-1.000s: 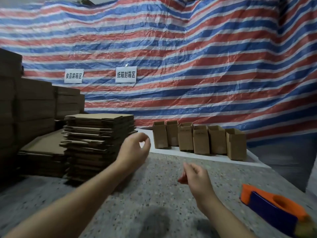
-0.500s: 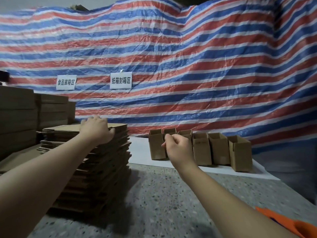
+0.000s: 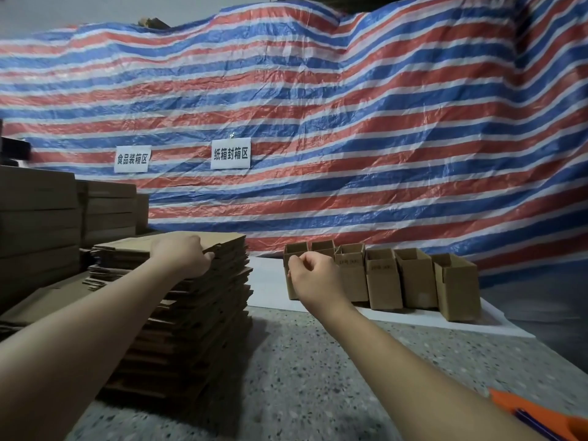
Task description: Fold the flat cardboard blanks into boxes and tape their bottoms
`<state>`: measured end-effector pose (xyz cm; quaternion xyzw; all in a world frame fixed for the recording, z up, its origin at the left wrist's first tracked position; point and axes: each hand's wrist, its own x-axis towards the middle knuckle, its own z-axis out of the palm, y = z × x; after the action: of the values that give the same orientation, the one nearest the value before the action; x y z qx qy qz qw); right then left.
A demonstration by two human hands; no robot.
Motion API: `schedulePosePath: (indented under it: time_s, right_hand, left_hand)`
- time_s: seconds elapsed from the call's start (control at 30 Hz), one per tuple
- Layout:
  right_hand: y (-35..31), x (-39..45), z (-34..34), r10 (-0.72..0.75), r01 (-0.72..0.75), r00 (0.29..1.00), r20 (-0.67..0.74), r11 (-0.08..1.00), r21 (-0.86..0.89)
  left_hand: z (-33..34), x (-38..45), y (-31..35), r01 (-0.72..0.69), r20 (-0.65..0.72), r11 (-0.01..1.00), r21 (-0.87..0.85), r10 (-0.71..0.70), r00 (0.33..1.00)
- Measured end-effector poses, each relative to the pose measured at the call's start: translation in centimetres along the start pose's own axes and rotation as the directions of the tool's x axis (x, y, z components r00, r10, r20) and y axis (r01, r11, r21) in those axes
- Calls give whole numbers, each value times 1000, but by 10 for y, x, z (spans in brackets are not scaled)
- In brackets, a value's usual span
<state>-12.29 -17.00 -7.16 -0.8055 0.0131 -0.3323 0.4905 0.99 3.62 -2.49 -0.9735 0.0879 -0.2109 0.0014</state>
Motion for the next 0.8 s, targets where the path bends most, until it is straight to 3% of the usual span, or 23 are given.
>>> schedulePosePath:
  time_s: [0.1, 0.2, 0.4, 0.53, 0.63, 0.8]
  right_hand:
    - [-1, -1, -3, 14, -13, 1000, 13, 1000, -17]
    - [-3, 1, -9, 30, -30, 999, 17, 999, -37]
    - [-9, 11, -20, 54, -55, 998, -14, 998, -27]
    - [-8, 21, -32, 77, -77, 996, -46, 997, -9]
    - [-3, 27, -38, 120, -117, 989, -89, 992, 41]
    - [0, 32, -54, 131, -112, 986, -103, 979, 171]
  left_hand:
    - [-3, 1, 0, -27, -26, 997, -72, 25, 999]
    - [-10, -5, 1, -99, -169, 991, -87, 83, 982]
    - [-31, -29, 13, -292, -404, 951, 102, 308, 861]
    - [-39, -46, 24, -439, -463, 898, 36, 405, 789]
    - [-37, -58, 26, -499, -450, 864, -61, 423, 787]
    - [-59, -69, 27, -561, -696, 803, -199, 287, 658]
